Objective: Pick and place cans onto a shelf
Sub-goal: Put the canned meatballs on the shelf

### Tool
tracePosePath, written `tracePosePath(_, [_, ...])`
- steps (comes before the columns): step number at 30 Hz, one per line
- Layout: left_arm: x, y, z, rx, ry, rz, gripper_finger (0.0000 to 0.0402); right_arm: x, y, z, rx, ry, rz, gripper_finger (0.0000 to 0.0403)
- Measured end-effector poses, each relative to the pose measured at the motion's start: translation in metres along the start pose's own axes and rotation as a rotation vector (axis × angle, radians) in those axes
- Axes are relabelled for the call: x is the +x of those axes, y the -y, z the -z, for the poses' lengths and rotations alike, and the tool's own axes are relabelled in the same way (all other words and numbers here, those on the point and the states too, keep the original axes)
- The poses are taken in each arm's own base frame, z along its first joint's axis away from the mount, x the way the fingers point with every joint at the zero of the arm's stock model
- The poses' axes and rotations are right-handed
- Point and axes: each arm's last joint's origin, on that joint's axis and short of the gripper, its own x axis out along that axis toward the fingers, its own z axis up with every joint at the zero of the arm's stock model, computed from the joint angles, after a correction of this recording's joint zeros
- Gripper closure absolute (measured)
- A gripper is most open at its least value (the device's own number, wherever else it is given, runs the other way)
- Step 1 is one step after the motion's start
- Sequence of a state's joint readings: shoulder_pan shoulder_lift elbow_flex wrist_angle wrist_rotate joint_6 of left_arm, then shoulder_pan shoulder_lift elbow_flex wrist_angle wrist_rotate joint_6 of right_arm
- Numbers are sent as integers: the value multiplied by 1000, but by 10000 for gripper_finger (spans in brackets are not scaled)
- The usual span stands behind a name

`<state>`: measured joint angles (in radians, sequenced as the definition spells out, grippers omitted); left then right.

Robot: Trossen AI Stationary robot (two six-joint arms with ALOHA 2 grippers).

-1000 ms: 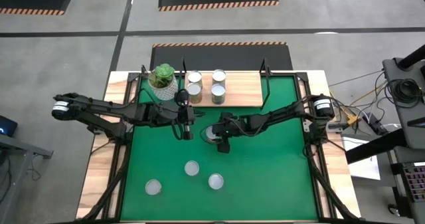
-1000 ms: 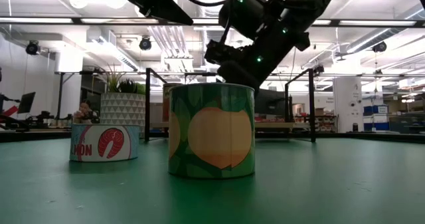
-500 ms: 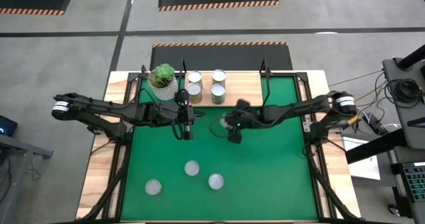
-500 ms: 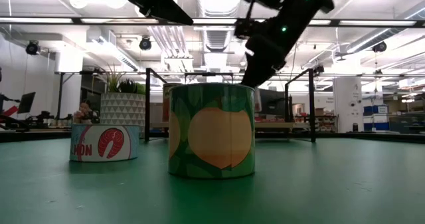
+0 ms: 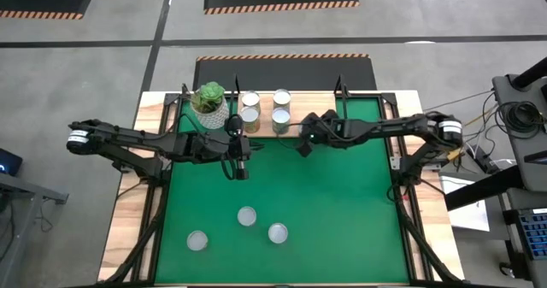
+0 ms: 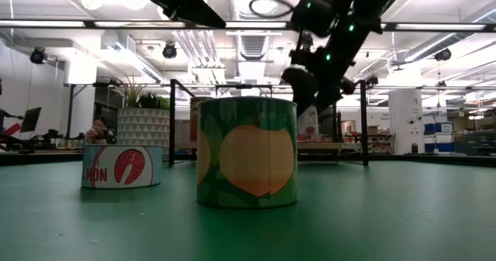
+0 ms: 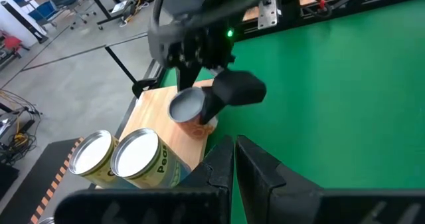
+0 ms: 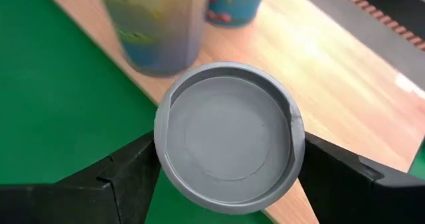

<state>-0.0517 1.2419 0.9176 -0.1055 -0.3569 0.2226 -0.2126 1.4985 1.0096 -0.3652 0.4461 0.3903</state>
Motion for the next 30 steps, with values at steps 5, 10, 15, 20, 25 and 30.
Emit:
tracePosePath(5, [0,0,0,0,-1,0,402,11,1,1,21,-7,16,103])
tracePosePath(10, [0,0,0,0,-1,0,402,16,3,-2,41,6,22,87])
tracePosePath(15, [0,0,0,0,-1,0,402,18,9,-4,92,21,56,67])
tracePosePath(20, [0,0,0,1,-1,0,402,15,10,-6,109,30,57,57])
tracePosePath(25, [0,0,0,0,-1,0,402,0,14,-12,106,65,25,58])
tracePosePath(30, [0,0,0,0,0,0,402,-22,21,-21,37,66,-170,81])
